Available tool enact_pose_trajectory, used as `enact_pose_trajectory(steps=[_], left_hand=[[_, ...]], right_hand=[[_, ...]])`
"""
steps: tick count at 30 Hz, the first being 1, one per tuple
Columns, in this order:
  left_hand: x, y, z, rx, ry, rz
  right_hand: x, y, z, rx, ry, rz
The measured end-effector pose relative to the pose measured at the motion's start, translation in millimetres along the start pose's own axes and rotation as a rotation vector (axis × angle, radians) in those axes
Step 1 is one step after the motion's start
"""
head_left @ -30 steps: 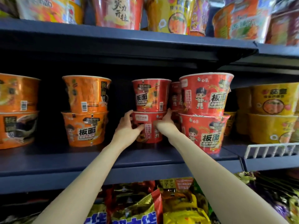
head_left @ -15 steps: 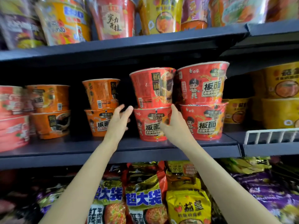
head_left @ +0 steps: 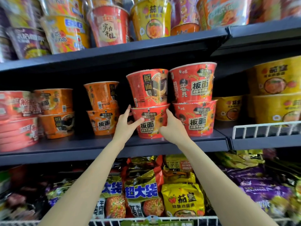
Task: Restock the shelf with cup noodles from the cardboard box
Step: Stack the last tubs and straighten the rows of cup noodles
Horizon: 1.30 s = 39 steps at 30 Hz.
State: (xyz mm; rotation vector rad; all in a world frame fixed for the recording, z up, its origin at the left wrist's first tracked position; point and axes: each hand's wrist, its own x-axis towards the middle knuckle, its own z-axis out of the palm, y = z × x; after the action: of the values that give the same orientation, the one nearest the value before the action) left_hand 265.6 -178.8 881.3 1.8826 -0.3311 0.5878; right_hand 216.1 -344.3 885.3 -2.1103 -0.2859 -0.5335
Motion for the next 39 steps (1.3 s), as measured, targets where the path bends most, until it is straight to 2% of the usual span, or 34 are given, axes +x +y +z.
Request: enact_pose_trajectory(steps=[6, 11, 15, 18, 21, 24, 26, 27, 29, 32, 33, 35, 37, 39], left_hand=[[5, -13, -6, -0.009, -0.040, 0.094], [9, -19, -14, 0.064, -0.011, 0.219], [7, -25, -22, 0.154, -0.051, 0.300], [16, -24, -31, 0.160, -0.108, 0.271], [41, -6, -39, -0.157, -0.099, 0.247], [75, 16, -40, -0.452, -0.224, 0.087], [87, 22, -38, -0.534, -0.349, -0.010], [88, 24, -35, -0.559, -0.363, -0.013], [80, 22, -36, -0.556, -0.295, 0.049], [62, 10, -43, -0.564, -0.138, 0.214], [58, 8, -46, -0.551, -0.118, 0.243], [60, 7, -50, -0.499, -0.090, 0.253], [67, 11, -52, -0.470, -0.083, 0.230], [71, 15, -52, -0.473, -0.144, 0.180]], right_hand=[[-8, 1, 5, -0.055, 0.066, -0.013], [-3, -2, 18, -0.128, 0.140, 0.008], [-6, -4, 26, -0.087, 0.205, 0.044], [-5, -8, 27, -0.027, 0.414, -0.036], [-3, -35, 24, -0.089, 0.656, -0.213], [1, -63, 33, -0.208, 0.638, -0.274], [6, -73, 46, -0.380, 0.612, -0.248], [9, -74, 51, -0.469, 0.607, -0.231], [16, -75, 48, -0.528, 0.556, -0.172], [35, -79, 23, -0.215, 0.396, 0.014], [41, -79, 16, -0.192, 0.363, 0.045], [48, -73, 12, -0.274, 0.416, -0.021], [43, -65, 19, -0.281, 0.566, -0.134], [32, -58, 31, -0.270, 0.646, -0.214]])
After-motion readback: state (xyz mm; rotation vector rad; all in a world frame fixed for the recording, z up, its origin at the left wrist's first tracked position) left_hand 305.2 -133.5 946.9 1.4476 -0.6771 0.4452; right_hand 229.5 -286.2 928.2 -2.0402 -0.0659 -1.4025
